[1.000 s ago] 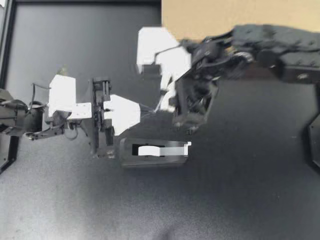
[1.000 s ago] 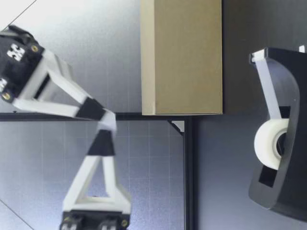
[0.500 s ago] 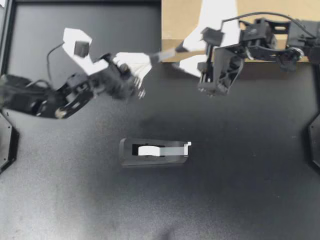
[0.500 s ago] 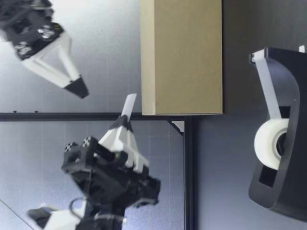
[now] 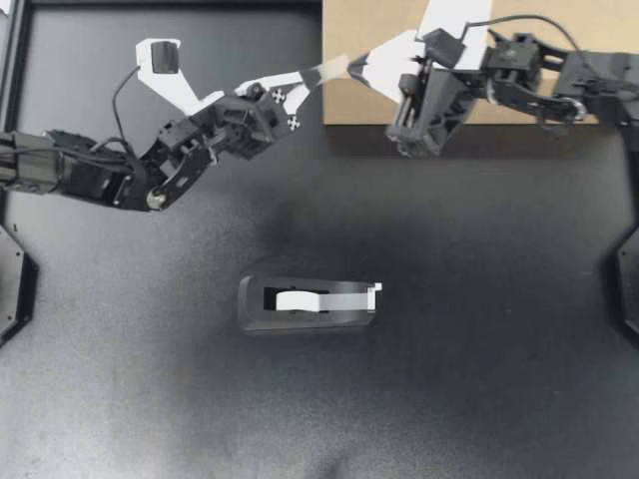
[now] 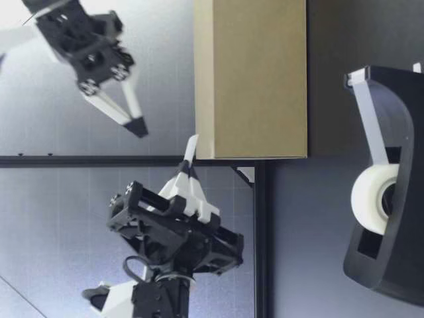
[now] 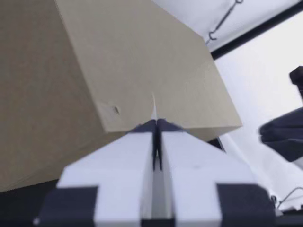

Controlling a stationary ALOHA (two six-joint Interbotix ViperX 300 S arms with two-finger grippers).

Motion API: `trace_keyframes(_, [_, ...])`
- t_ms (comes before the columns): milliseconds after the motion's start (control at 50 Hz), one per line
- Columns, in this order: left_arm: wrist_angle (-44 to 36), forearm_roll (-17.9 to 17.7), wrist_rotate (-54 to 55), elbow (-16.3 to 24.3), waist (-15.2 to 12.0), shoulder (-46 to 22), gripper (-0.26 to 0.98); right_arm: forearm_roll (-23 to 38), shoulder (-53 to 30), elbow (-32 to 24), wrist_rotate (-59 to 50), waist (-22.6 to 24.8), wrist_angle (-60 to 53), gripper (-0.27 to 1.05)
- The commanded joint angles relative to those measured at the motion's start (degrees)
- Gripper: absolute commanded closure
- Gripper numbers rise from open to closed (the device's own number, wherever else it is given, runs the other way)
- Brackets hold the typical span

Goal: Cut a small piece of tape from the tape dispenser then place it on the cardboard box's edge.

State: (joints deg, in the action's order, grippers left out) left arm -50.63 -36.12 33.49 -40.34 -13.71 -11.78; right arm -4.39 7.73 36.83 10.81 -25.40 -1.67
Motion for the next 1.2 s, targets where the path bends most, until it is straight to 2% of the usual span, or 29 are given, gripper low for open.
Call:
trace_keyframes(0, [-0.5, 0.2, 0.6, 1.4, -0.8, 0.2, 0.84, 0.1, -0.7, -1.1, 0.2, -1.0, -1.7, 0.87])
trace_keyframes(680, [-0.4, 0.2, 3.5, 2.8, -2.5, -3.4, 0.84, 0.2, -8.3, -3.1, 0.4, -3.1, -2.4, 0.87])
trace_keyframes(1180, [0.0, 0.2, 3.5, 2.7, -2.5, -3.8, 0.84, 0.3, -12.1, -5.4, 0.4, -4.5, -2.3, 0.87])
